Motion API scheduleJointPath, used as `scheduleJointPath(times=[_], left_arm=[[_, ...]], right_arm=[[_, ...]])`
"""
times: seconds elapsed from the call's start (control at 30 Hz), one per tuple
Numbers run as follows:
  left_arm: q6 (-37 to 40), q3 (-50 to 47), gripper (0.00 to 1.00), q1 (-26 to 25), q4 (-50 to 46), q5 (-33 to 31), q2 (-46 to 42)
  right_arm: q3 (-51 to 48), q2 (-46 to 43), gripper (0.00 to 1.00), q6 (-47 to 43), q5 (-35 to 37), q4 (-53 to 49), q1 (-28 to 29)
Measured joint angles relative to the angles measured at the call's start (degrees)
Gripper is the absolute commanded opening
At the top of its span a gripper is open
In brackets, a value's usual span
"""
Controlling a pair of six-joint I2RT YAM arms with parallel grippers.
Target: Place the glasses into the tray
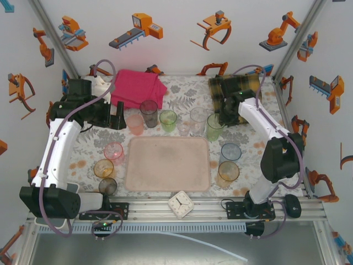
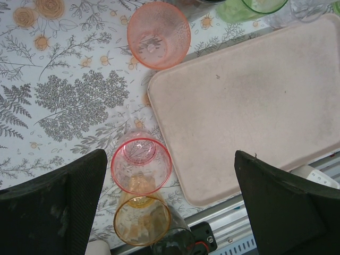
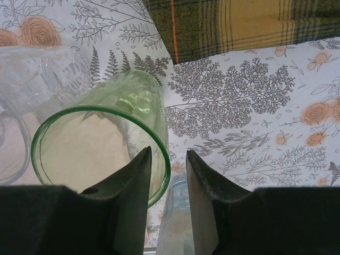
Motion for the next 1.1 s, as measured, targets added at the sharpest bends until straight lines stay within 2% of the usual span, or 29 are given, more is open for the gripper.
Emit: scheduleJointPath(times=[0.4, 0.93, 1.1], left_arm=[[-0.4, 0.0, 0.97, 0.0, 0.0, 0.7, 1.5], [-0.5, 0.0, 0.97, 0.0, 0.0, 0.9, 1.6], [-0.5, 0.0, 0.97, 0.0, 0.0, 0.9, 1.6]], right_arm=[[0.0, 0.0, 0.23, -0.1, 1.4, 0.0, 0.0], [0.3, 0.3, 0.04, -0.5, 1.4, 0.0, 0.0], [0.3, 0.3, 0.02, -0.6, 1.5, 0.0, 0.0]])
